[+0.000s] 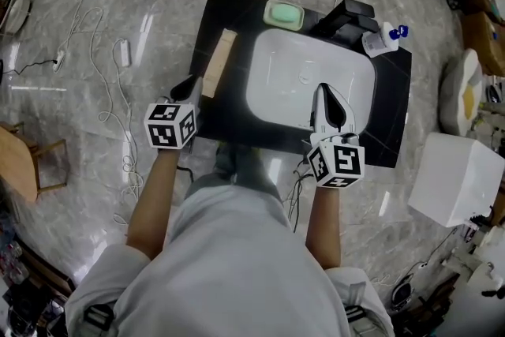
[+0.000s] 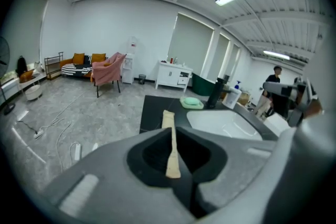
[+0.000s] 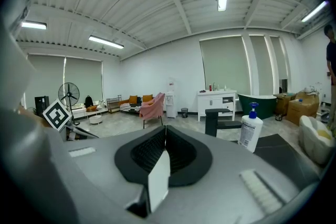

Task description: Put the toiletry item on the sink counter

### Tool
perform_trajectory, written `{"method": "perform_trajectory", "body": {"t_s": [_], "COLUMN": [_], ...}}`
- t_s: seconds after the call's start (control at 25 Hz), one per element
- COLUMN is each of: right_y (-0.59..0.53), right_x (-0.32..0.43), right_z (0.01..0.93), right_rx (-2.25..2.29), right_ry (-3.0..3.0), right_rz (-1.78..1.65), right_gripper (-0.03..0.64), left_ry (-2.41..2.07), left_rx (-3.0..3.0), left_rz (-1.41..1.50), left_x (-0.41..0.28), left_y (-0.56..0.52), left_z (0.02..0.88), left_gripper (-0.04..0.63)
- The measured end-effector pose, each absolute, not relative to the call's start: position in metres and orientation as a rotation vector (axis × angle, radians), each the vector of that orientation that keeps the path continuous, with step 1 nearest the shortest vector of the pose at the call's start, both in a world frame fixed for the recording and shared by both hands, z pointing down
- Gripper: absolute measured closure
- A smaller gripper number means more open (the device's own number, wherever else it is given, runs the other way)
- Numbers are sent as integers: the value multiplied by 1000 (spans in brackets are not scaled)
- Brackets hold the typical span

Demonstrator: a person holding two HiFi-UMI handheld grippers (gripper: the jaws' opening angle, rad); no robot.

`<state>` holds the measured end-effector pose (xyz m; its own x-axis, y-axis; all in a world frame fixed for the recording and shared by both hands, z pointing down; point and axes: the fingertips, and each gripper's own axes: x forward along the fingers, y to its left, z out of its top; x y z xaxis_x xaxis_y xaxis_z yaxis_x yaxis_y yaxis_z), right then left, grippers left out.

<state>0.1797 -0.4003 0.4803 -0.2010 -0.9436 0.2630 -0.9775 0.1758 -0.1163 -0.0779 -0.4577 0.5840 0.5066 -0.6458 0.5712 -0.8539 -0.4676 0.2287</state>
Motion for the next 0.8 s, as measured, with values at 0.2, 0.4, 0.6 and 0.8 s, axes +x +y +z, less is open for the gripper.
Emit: {"method": "perform_trajectory", "body": {"t_s": [0.2,0.4,0.6,0.8], "right_y": [-388,-377,-368,-366], "right_x": [171,163,158,151], "right_z": [455,434,418,399], "right_rx": [1916,1929,1954,1975], "right_ry": [-2329,-2343,-2355,-2375], "right_rz": [340,297,291,245], "right_gripper": [614,614,614,614], "left_ry": [-1223,-1222,-1239,-1273], "left_rx": [2342,2403,2461,2509], "left_rz": [516,480,426,374], "left_x": [-79,-80,-85,-94], "left_y": [-446,-438,-432,-433], "left_z": [550,521,487,458], "left_gripper": [596,597,597,597]}}
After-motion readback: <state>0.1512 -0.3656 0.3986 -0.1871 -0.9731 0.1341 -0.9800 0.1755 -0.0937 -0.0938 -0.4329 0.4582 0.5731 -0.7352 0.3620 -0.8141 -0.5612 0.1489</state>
